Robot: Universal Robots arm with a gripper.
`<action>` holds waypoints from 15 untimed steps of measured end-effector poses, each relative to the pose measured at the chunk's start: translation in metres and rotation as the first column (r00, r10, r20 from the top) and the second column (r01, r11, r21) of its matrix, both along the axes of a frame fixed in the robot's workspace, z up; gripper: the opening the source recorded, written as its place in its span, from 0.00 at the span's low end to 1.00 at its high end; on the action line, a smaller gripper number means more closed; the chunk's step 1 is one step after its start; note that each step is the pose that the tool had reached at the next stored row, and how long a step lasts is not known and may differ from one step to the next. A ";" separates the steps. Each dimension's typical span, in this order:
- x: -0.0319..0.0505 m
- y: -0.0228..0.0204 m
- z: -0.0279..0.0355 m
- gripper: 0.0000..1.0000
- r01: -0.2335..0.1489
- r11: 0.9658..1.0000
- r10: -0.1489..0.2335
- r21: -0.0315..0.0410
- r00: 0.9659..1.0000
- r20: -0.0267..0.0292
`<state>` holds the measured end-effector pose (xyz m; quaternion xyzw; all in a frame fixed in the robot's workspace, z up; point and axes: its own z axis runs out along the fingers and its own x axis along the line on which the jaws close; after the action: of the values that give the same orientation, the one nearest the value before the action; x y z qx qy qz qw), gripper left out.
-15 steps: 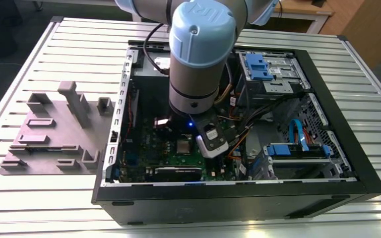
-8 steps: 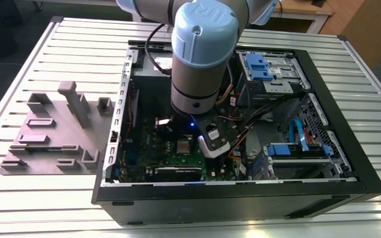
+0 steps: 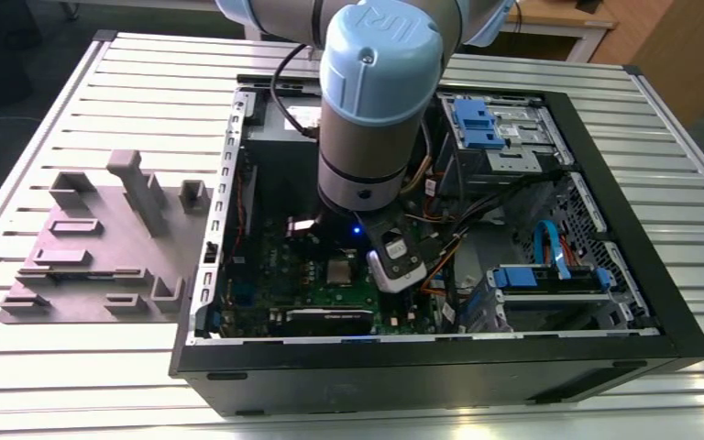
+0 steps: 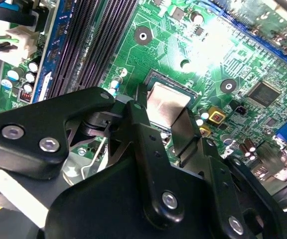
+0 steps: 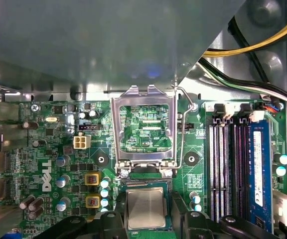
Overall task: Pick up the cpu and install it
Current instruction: 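Place the cpu into insertion slot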
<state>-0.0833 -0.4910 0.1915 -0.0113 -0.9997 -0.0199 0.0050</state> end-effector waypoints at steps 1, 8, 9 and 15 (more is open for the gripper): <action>0.0000 0.0000 0.0000 0.46 0.002 1.000 -0.002 0.000 1.000 0.000; 0.0019 0.0004 -0.0001 0.46 0.024 1.000 -0.024 0.000 1.000 0.000; 0.0024 0.0004 -0.0001 0.46 0.025 1.000 -0.025 0.000 1.000 0.000; 0.0025 0.0005 0.0003 0.46 0.026 1.000 -0.026 0.000 1.000 0.000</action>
<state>-0.0808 -0.4906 0.1918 -0.0242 -0.9995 -0.0200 0.0047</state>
